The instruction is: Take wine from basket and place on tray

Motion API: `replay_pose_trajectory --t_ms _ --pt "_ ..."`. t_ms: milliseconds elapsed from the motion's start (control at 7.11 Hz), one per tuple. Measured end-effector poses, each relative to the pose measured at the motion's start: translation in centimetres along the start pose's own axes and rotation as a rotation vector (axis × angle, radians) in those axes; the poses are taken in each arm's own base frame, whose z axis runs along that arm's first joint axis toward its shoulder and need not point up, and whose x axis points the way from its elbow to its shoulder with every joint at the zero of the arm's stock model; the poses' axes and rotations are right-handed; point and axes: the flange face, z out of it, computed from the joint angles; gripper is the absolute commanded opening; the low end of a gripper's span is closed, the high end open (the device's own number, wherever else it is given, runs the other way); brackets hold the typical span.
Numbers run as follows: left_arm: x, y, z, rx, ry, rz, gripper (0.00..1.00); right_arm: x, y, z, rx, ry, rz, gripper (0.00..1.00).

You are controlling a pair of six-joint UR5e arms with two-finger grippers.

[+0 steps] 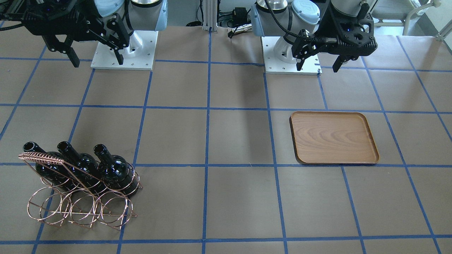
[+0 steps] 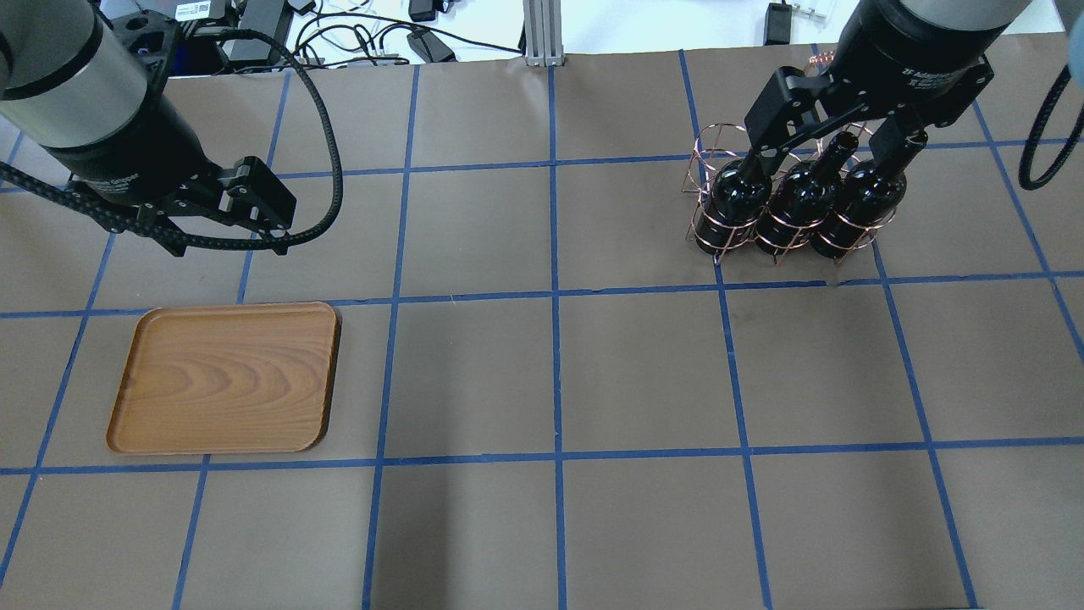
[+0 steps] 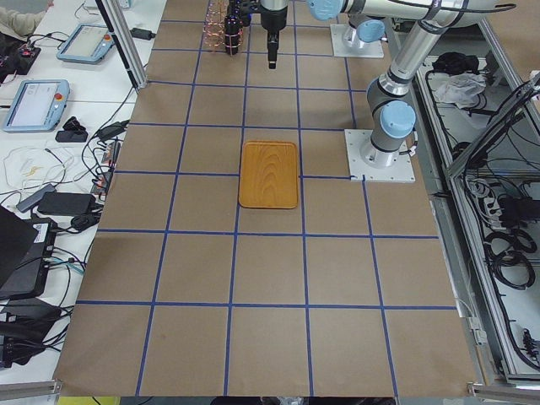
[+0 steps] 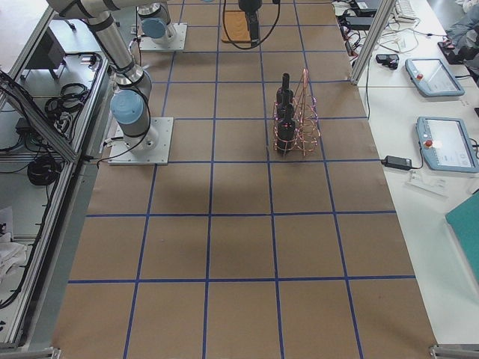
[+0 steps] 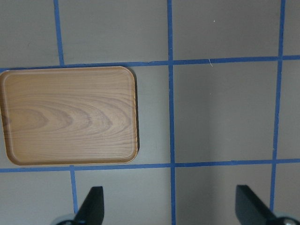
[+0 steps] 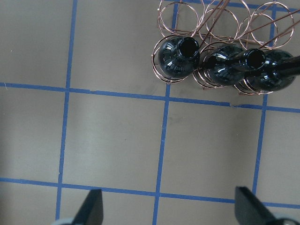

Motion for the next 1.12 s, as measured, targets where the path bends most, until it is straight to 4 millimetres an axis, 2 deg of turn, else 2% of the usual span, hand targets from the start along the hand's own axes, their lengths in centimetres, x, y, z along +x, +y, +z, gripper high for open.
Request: replay_pose_trajectory --t_ms 1125 --pt "0.0 1.2 -0.9 0.004 -0.006 -0.002 1.00 0.2 0.0 0.1 -0.006 0.013 -0.007 1.00"
